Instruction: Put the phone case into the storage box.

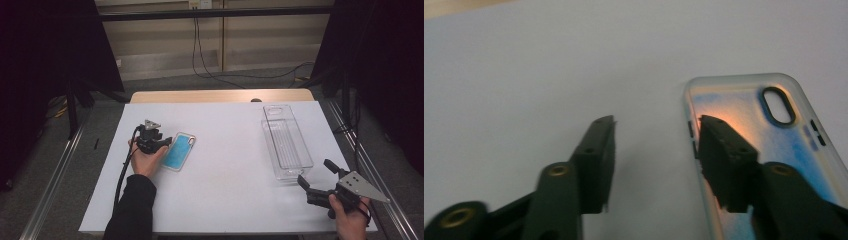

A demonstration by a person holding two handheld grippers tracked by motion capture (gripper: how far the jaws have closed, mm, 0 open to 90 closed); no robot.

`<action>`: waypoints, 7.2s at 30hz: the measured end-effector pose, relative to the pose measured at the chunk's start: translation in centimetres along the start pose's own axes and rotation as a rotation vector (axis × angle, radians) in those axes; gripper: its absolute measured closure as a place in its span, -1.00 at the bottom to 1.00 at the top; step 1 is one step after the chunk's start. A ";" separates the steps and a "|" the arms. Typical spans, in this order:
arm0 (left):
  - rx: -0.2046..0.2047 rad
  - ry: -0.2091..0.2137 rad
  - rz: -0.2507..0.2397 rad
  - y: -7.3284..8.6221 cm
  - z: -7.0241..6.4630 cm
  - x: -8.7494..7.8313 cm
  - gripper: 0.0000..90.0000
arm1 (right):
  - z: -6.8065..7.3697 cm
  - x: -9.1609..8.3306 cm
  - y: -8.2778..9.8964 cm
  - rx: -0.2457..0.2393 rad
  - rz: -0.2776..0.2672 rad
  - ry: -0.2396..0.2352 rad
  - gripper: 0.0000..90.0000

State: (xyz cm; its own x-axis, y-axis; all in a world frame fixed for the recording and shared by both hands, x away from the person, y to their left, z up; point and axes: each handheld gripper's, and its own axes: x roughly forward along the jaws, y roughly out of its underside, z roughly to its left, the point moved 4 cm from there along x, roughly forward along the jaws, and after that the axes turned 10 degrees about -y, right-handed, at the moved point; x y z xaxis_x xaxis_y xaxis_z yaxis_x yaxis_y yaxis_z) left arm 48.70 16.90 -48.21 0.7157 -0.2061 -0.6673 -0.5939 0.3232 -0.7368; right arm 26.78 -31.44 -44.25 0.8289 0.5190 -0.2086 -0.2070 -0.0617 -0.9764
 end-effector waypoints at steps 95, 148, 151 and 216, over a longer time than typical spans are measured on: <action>0.086 0.161 -0.128 0.0 -3.2 -5.8 -0.87 | 0.0 0.0 0.0 -0.008 0.002 0.002 -1.00; 0.130 0.155 0.296 -1.5 -4.5 0.4 -0.87 | 0.0 0.1 0.1 -0.010 0.010 -0.006 -1.00; 0.141 0.150 0.309 -1.4 -4.6 0.6 -0.87 | 0.1 0.1 0.1 -0.009 0.010 -0.005 -1.00; 0.161 0.125 0.296 -0.6 -5.4 0.3 -0.62 | 0.1 0.1 0.1 -0.015 0.016 -0.005 -1.00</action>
State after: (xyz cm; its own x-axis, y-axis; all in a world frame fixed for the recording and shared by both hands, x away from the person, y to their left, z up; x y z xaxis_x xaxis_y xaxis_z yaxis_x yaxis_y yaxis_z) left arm 47.28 11.67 -48.50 0.4651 -0.1897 -0.8647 -0.6959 0.5254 -0.4896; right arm 26.77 -31.27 -44.38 0.8230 0.5220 -0.2241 -0.2128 -0.0825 -0.9736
